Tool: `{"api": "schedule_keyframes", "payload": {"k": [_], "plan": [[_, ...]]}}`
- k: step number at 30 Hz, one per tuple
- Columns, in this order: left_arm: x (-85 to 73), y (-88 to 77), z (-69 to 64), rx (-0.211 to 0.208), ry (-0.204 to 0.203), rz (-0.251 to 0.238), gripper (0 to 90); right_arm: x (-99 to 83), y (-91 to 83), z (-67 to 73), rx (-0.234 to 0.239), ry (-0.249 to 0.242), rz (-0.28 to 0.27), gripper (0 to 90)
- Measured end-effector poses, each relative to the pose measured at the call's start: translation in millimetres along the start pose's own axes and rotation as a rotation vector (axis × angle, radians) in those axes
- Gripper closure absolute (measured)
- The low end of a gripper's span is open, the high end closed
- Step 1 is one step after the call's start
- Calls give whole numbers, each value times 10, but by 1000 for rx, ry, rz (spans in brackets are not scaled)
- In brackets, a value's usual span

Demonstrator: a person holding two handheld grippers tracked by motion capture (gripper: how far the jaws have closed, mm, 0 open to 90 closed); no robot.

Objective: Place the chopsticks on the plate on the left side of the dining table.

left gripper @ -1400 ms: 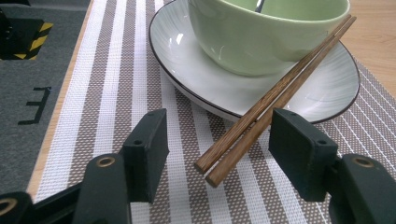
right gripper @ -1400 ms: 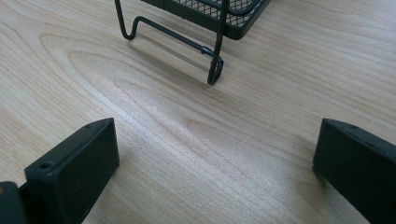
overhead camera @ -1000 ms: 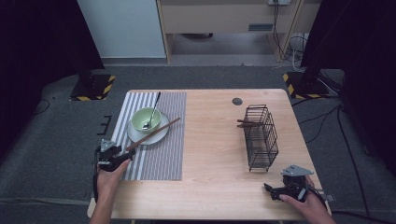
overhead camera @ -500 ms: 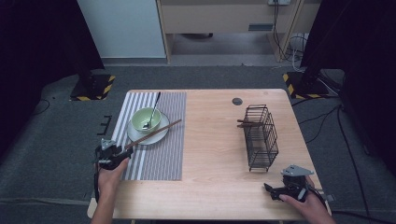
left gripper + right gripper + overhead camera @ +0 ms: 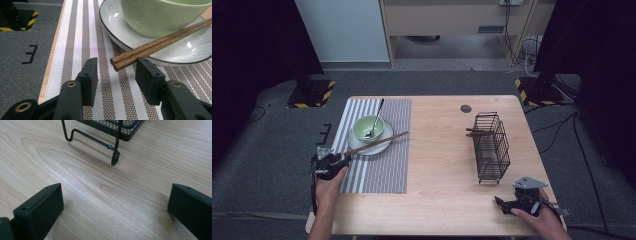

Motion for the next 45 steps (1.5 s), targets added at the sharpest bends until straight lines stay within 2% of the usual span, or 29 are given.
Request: {"api": "schedule_keyframes", "payload": {"k": [11,23,31,40,45], "plan": [[51,62,33,10,12,-3,562,0,0,0,0,0,0,4],[127,104,49,19,27,-9,564,0,0,0,0,0,0,4],[120,156,82,27,33,-20,578,0,0,0,0,0,0,4],[125,164,94,24,42,-33,635,0,0,0,0,0,0,3],[154,174,94,25,55,-24,651,0,0,0,0,0,0,4]]}}
Point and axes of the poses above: each handheld gripper's, and its own axes: y roughly forward along the jaws, x roughly out of its top, z roughly to its left, the point moved 2 cm from there along y, roughly forward along the jaws, and after that the axes turned 5 degrees about -y, right-handed, at the moved point
